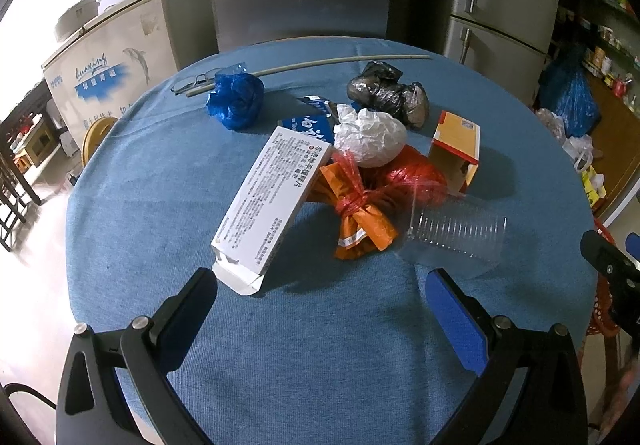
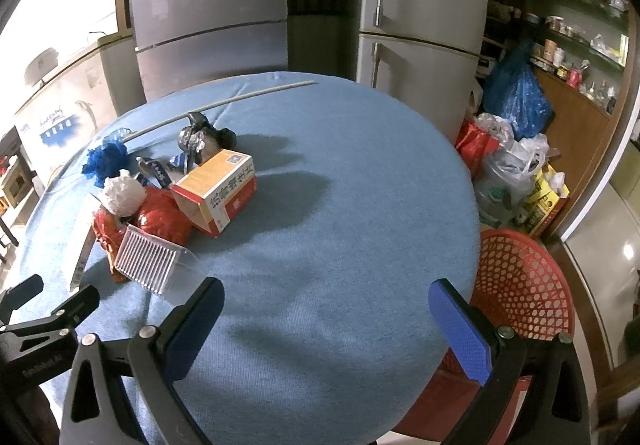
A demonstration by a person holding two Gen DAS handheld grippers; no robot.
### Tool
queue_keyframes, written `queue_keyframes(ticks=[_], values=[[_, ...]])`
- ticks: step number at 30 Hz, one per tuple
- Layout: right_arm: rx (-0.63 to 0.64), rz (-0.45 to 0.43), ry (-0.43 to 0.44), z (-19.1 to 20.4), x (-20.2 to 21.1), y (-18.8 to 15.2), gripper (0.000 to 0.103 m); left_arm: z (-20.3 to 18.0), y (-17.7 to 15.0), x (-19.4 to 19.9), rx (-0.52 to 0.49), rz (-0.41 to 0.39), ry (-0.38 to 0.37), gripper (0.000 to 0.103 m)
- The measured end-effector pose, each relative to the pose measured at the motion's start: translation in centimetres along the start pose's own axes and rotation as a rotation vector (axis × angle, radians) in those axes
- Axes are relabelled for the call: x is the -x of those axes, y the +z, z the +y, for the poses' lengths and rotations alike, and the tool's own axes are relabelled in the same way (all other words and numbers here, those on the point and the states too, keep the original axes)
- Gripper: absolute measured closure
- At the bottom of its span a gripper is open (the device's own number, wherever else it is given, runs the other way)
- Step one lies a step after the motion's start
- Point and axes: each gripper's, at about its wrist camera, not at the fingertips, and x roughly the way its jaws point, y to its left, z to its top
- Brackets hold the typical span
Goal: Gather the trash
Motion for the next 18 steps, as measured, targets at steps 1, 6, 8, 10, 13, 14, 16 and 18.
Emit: queue_keyframes(ticks=[1,6,8,10,13,14,16,18], values=[[0.000,0.000,0.003,0.0,0.0,0.0,0.000,0.1,0.0,-0.1,0.002,0.002,0.002,0.000],[0.017,0.007,0.043,0.4,0.0,-0.2,0.000,0.7,-0.2,-0.1,0.012,-0.001,0.002,0.000],[0.024,0.007,0.087,0.6,0.0,-0.3,0.000,1.1,-0.2,-0.1,0.018,-0.004,0.004,0.000],[0.034,0.008,0.139,1.1,0.0,-0.3,0.000,1.7,-0.3,0.0,0.029,-0.007,0.003,0.000],[0.065,0.014,0.211,2.0,-0.1,-0.3,0.000,2.6,-0.4,0.2,0.046,-0.012,0.007,0.000],[0.078,0.014,0.247,2.5,-0.3,-0.2,0.000,2.8,-0.5,0.2,0.050,-0.014,0.009,0.000],[0.120,0.011,0.298,3.4,-0.4,0.0,0.000,3.5,-0.6,0.2,0.056,-0.014,0.013,0.000],[0.171,0.009,0.354,4.7,-0.7,0.6,0.000,4.2,-0.7,0.2,0.063,-0.014,0.016,0.000]])
